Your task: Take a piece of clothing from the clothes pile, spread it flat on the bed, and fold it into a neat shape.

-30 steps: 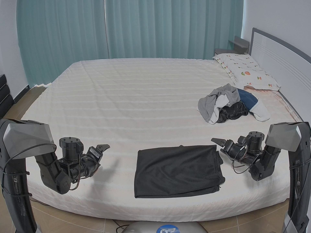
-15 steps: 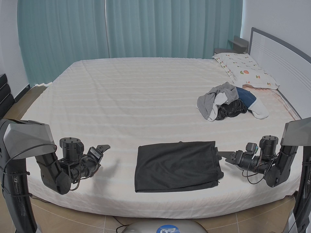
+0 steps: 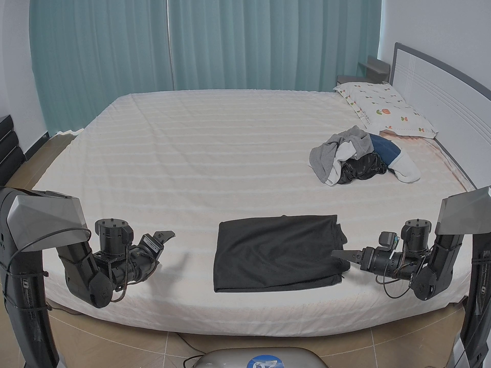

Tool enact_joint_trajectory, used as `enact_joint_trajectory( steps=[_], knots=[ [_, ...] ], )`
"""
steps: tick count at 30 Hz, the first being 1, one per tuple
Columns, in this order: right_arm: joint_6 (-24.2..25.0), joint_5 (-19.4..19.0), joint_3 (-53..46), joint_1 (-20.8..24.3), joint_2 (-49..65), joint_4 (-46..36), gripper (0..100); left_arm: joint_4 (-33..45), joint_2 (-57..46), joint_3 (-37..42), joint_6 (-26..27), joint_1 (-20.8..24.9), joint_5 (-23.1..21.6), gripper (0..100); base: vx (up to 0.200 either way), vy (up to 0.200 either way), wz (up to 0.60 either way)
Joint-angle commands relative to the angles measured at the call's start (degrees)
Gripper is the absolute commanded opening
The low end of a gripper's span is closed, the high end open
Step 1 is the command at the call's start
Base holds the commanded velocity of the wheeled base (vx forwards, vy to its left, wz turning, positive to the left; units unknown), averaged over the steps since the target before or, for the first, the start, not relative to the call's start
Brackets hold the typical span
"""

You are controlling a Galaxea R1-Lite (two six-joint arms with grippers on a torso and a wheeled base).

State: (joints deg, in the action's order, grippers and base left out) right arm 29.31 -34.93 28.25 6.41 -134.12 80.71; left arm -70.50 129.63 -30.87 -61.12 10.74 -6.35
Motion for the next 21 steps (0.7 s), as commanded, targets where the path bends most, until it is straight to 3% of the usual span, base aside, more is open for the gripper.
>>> enact_joint_trajectory(
  steps=[1, 7, 8, 21],
  knots=[
    [0.0, 0.0, 1.7, 0.1, -2.0, 0.0, 100, 0.0, 0.1, -0.1, 0.0, 0.0, 0.0, 100, 0.0, 0.0, 0.0],
    [-0.1, 0.0, 1.5, 0.2, -2.8, -0.4, 100, -0.1, 0.2, -0.1, 0.0, 0.0, 0.0, 100, 0.0, 0.0, 0.0],
    [-0.3, 0.0, 1.2, 0.1, -2.8, -0.4, 0, -0.1, 0.2, -0.1, 0.0, 0.0, 0.0, 100, 0.0, 0.0, 0.0],
    [-4.0, -0.1, -3.8, -1.4, -1.9, -0.4, 0, -0.3, 0.2, 0.1, 0.0, 0.0, 0.0, 100, 0.0, 0.0, 0.0]
  ],
)
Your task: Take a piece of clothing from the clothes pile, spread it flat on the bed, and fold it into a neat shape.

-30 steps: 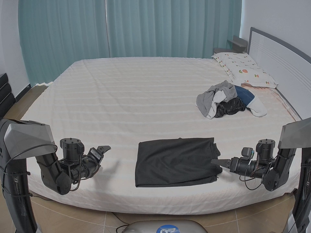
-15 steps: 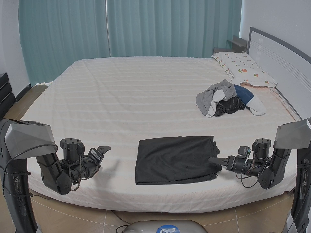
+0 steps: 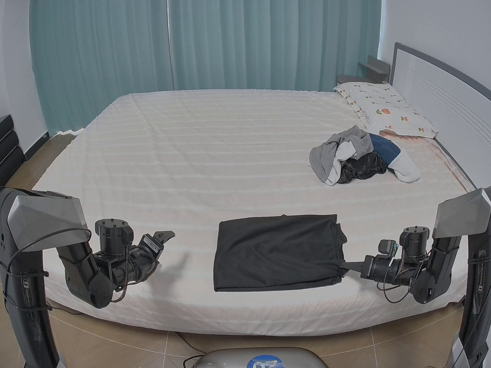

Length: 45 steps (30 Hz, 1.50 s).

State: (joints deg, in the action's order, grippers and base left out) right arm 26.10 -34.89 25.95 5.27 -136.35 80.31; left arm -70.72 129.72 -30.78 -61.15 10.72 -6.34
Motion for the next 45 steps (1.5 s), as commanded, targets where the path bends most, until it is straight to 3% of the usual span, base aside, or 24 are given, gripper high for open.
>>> enact_joint_trajectory(
  steps=[1, 15, 30, 43, 44, 45],
  knots=[
    [-1.4, -0.1, -1.8, -0.3, 0.3, 0.0, 0, -0.1, 0.1, 0.0, 0.0, 0.0, 0.0, 100, 0.0, 0.0, 0.0],
    [-3.1, -0.1, -3.5, -1.7, 2.1, 0.0, 0, 0.0, 0.1, 0.0, 0.0, 0.0, 0.0, 100, 0.0, 0.0, 0.0],
    [-9.3, -0.1, -6.5, -2.0, 2.0, -0.1, 0, -0.1, 0.1, 0.0, -0.1, 0.0, 0.0, 100, 0.0, 0.0, 0.0],
    [-9.6, -0.1, -6.1, -2.4, 1.2, -0.2, 0, -0.1, 0.0, 0.0, -0.1, 0.0, 0.0, 100, 0.0, 0.0, 0.0],
    [-9.7, -0.1, -6.0, -2.6, 0.8, -0.1, 100, -0.1, 0.1, 0.0, -0.1, 0.0, 0.0, 100, 0.0, 0.0, 0.0],
    [-9.7, -0.1, -6.0, -2.6, 0.8, -0.2, 100, -0.1, 0.0, 0.0, 0.0, 0.0, 0.0, 100, 0.0, 0.0, 0.0]
  ],
)
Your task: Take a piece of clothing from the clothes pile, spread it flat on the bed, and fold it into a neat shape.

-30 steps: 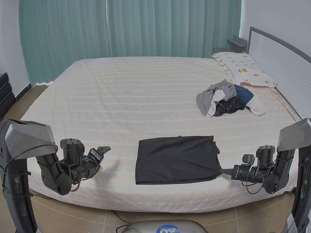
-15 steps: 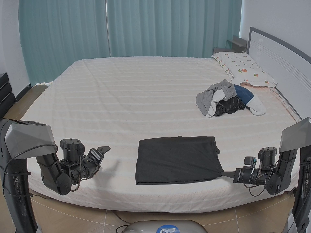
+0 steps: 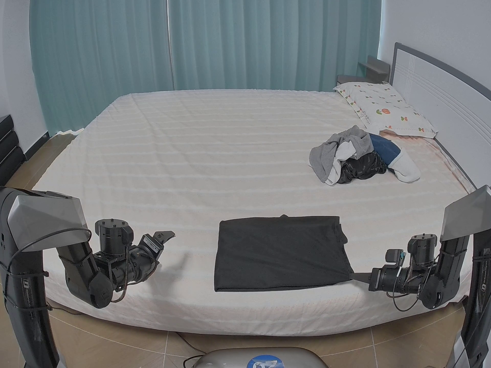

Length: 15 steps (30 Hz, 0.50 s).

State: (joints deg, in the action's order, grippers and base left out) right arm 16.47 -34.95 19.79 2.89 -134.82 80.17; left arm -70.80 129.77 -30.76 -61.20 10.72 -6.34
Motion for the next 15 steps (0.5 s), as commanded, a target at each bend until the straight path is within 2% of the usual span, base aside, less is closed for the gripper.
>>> enact_joint_trajectory(
  steps=[1, 7, 8, 10, 11, 12, 13, 15],
  knots=[
    [-0.1, 0.0, 0.3, -0.3, -0.7, 0.1, 100, 0.1, 0.0, 0.0, -0.1, 0.0, 0.0, 100, 0.0, 0.0, 0.0],
    [1.3, -0.3, 2.5, -2.1, 1.1, 0.1, 100, 0.0, 0.0, -0.2, -0.1, 0.0, -0.1, 100, 0.0, 0.0, 0.0],
    [4.1, -0.5, 4.1, -2.9, 1.4, 0.0, 100, 0.1, 0.0, -0.4, -0.1, 0.0, -0.1, 100, 0.0, 0.0, 0.0],
    [5.7, -0.5, 4.7, -3.2, 1.5, 0.0, 100, 0.1, 0.0, -0.4, -0.1, 0.0, -0.1, 100, 0.0, 0.0, 0.0],
    [11.9, -0.1, 7.2, -3.3, 1.2, 0.0, 100, 0.1, 0.0, -0.6, -0.2, 0.0, -0.1, 100, 0.0, 0.0, 0.0],
    [15.4, 0.3, 9.0, -3.6, 0.8, 0.1, 100, 0.1, 0.0, -0.9, -0.3, 0.0, -0.1, 100, 0.0, 0.0, 0.0],
    [15.4, 0.3, 9.0, -3.6, 0.8, 0.1, 100, 0.1, 0.0, -0.9, -0.3, 0.0, -0.1, 100, 0.0, 0.0, 0.0],
    [19.6, 0.3, 11.4, -4.6, -0.8, 0.1, 100, 0.1, 0.1, -1.4, -0.4, 0.0, -0.1, 100, 0.0, 0.0, 0.0]
  ],
)
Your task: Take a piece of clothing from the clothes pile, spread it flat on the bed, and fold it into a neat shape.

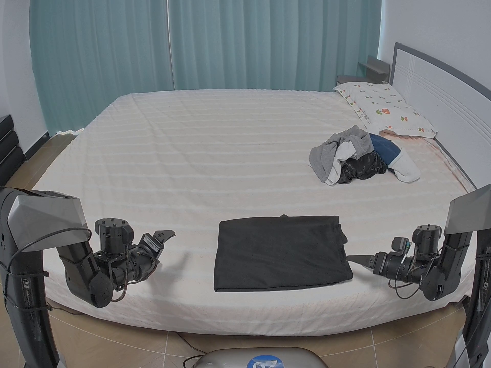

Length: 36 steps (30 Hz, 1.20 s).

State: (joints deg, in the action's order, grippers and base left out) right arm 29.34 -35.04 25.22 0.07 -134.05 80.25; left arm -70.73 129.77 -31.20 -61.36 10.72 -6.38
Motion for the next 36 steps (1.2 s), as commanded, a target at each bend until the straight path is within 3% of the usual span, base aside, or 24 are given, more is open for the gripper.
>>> enact_joint_trajectory(
  steps=[1, 5, 17, 36],
  knots=[
    [6.9, 0.4, 6.1, -1.9, -1.7, 0.0, 100, 0.0, 0.0, -1.0, -0.3, 0.0, 0.0, 100, 0.0, 0.0, 0.0],
    [10.3, 0.3, 8.5, -3.3, -3.2, -0.2, 100, 0.0, -0.5, -1.3, -0.3, 1.9, -0.1, 100, 0.0, -0.15, 0.0],
    [14.4, -0.3, 11.0, -4.0, -6.0, -0.1, 100, 0.0, -0.3, -1.3, -0.3, 2.6, 0.0, 100, 0.0, -0.2, 0.0],
    [14.7, -0.3, 11.4, -3.4, -6.8, -0.1, 100, 0.0, 1.0, -3.3, -0.1, 4.7, 0.2, 100, 0.0, 0.0, 0.0]
  ],
)
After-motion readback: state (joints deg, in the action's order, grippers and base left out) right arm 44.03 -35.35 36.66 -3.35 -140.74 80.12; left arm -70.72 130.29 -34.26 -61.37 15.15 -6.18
